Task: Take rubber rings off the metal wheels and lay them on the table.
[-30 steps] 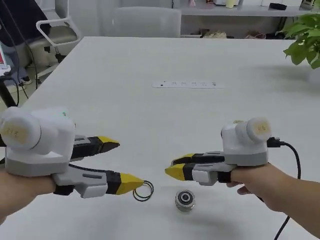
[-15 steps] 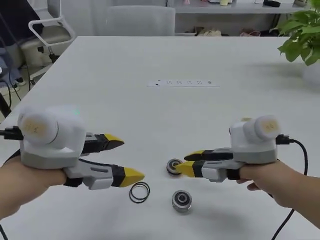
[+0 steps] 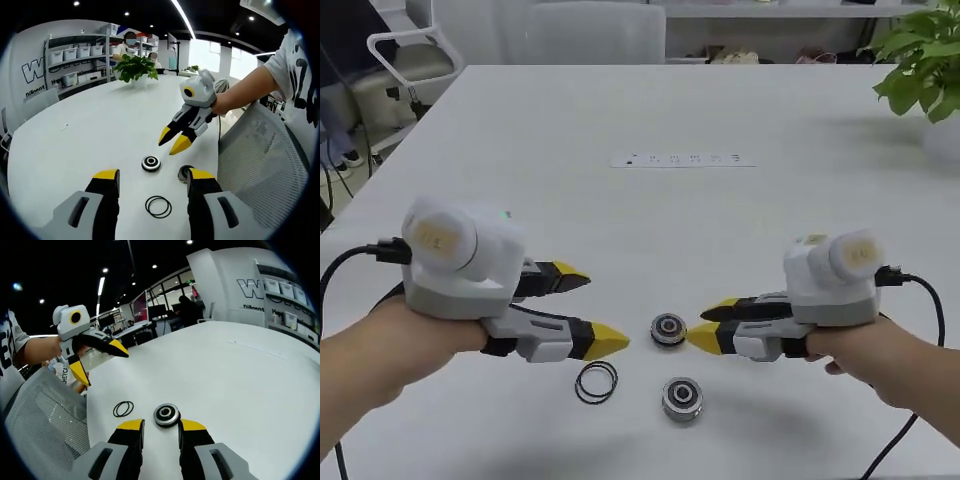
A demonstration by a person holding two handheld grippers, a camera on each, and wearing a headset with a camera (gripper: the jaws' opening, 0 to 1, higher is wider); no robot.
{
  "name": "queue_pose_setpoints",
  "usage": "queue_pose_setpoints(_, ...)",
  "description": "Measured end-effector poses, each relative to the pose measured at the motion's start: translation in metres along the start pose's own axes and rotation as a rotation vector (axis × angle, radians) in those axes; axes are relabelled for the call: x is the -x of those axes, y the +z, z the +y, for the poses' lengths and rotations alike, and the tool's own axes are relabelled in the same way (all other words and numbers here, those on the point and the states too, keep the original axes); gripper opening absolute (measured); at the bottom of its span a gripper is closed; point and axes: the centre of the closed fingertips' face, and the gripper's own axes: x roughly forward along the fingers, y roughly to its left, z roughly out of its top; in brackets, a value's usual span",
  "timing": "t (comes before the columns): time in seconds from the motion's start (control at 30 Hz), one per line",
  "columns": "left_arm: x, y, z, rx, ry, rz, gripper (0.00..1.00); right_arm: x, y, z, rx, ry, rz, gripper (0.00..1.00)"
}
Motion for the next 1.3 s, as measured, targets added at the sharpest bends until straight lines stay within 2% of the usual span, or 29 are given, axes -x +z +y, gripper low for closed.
queue_pose_setpoints(0.3, -0.013, -0.001, 0.006, 0.023, -0.024, 0.001, 0.48, -0.008, -0.004, 0.001, 0.028, 0.007, 0.023, 0.24)
queue_pose_setpoints(0.43, -0.019, -0.002, 0.005, 0.019, -0.032, 0.007, 0.44, -0.012, -0.005, 0.0, 0.036, 0.005, 0.03, 0.25)
queue_pose_setpoints(0.67, -0.034, -0.01, 0.0, 0.013, -0.059, 0.04, 0.41, -0.017, -0.009, -0.004, 0.05, 0.003, 0.041, 0.24)
queue_pose_setpoints(0.8, -0.042, -0.014, 0.001, 0.008, -0.068, 0.055, 0.4, -0.019, -0.012, -0.004, 0.06, 0.001, 0.051, 0.24)
queue_pose_setpoints(1.13, -0.06, -0.024, -0.001, -0.01, -0.093, 0.098, 0.36, -0.019, -0.016, -0.006, 0.066, -0.003, 0.058, 0.25)
queue_pose_setpoints(1.3, -0.067, -0.026, -0.002, -0.016, -0.105, 0.107, 0.34, -0.018, -0.018, -0.006, 0.066, -0.006, 0.059, 0.25)
